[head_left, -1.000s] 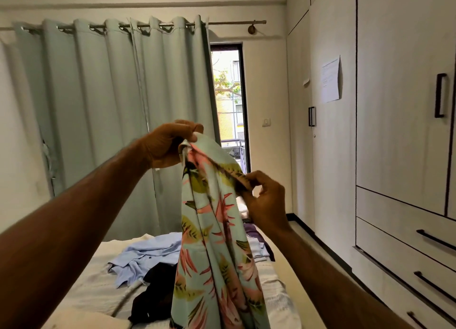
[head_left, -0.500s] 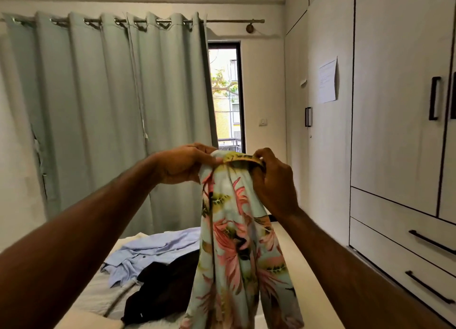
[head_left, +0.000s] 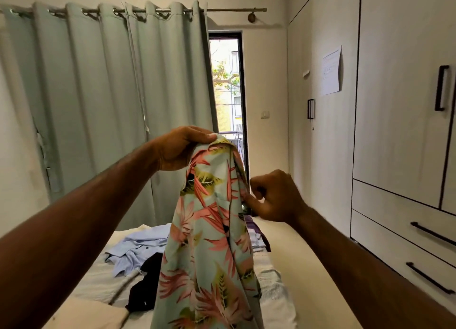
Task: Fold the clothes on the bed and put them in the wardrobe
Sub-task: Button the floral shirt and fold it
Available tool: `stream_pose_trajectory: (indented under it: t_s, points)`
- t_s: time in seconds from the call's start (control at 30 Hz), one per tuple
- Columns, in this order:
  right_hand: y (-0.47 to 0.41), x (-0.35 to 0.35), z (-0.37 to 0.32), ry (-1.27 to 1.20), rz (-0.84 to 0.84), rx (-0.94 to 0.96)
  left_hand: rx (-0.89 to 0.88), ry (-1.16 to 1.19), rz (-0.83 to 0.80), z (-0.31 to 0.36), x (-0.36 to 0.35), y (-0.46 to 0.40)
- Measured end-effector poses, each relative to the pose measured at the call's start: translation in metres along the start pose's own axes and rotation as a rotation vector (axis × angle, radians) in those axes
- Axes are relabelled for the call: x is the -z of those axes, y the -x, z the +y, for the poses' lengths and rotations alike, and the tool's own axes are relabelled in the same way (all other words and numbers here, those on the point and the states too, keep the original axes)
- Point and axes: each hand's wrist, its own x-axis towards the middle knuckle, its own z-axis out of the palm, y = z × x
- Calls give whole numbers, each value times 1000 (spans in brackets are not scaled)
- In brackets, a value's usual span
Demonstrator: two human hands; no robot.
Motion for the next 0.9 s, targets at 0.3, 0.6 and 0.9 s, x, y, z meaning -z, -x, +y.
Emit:
stream_pose_trajectory:
  t_s: [0.3,0.6,0.9]
  points:
    - [-58,56,-22,-943,-494,-554,-53,-70,-284,15,-9,3]
    - [-69,93,-17,-221,-1187,-798,33,-945,-3,-4,19,18]
    - [-89,85,-27,-251,-512,-642,-104,-826,431,-70,17,8]
